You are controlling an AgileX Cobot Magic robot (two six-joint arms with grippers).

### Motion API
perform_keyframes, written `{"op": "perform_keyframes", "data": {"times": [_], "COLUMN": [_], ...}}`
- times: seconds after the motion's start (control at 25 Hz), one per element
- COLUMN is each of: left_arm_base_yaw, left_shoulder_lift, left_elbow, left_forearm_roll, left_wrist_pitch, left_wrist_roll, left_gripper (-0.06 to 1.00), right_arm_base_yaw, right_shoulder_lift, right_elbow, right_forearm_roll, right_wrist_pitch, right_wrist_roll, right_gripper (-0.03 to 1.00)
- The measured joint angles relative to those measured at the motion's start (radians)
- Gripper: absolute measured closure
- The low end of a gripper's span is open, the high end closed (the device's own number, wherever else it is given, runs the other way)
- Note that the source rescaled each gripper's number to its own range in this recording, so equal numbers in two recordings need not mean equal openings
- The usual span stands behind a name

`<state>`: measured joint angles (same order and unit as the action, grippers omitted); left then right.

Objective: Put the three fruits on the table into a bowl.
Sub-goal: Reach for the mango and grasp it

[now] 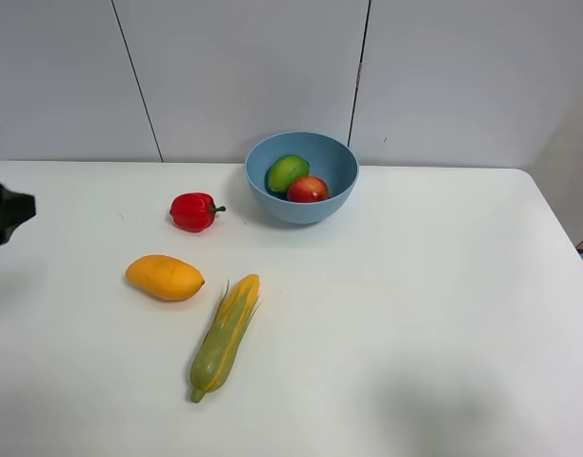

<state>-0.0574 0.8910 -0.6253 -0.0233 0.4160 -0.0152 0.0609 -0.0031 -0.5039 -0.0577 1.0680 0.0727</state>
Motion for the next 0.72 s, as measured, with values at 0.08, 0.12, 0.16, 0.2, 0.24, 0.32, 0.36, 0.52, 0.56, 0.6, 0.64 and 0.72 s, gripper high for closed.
{"op": "perform_keyframes", "data": {"times": [0.08,0.12,0.16,0.2,0.24,0.32,0.36,0.52,0.56,0.6,0.64,0.72], "left_arm_base_yaw": [0.0,0.0,0.0,0.0,0.0,0.0,0.0,0.0,-0.003,-0.006,-0.011,-0.024], "left_shoulder_lift": [0.098,0.152,0.205,0.25,0.301,0.396,0.435,0.6,0.641,0.682,0.714,0.779], "left_elbow": [-0.04,-0.055,-0.072,-0.088,-0.103,-0.127,-0.138,-0.171,-0.178,-0.19,-0.206,-0.247], "left_forearm_roll": [-0.116,-0.17,-0.238,-0.306,-0.369,-0.472,-0.517,-0.632,-0.653,-0.676,-0.693,-0.711], "left_wrist_pitch": [-0.033,-0.039,-0.035,-0.024,-0.005,0.044,0.072,0.112,0.114,0.114,0.118,0.131], "left_wrist_roll": [0.004,0.004,0.004,0.004,0.004,0.004,0.004,0.004,0.004,0.004,0.004,0.004], "left_gripper": [0.03,0.03,0.03,0.03,0.03,0.03,0.03,0.04,0.05,0.07,0.08,0.1], "right_arm_base_yaw": [0.0,0.0,0.0,0.0,0.0,0.0,0.0,0.0,0.0,0.0,0.0,0.0], "right_shoulder_lift": [0.0,0.0,0.0,0.0,0.0,0.0,0.0,0.0,0.0,0.0,0.0,0.0], "right_elbow": [0.0,0.0,0.0,0.0,0.0,0.0,0.0,0.0,0.0,0.0,0.0,0.0], "right_forearm_roll": [0.0,0.0,0.0,0.0,0.0,0.0,0.0,0.0,0.0,0.0,0.0,0.0], "right_wrist_pitch": [0.0,0.0,0.0,0.0,0.0,0.0,0.0,0.0,0.0,0.0,0.0,0.0], "right_wrist_roll": [0.0,0.0,0.0,0.0,0.0,0.0,0.0,0.0,0.0,0.0,0.0,0.0], "right_gripper": [-0.02,-0.02,-0.02,-0.02,-0.02,-0.02,-0.02,-0.02,-0.02,-0.02,-0.02,-0.02]}}
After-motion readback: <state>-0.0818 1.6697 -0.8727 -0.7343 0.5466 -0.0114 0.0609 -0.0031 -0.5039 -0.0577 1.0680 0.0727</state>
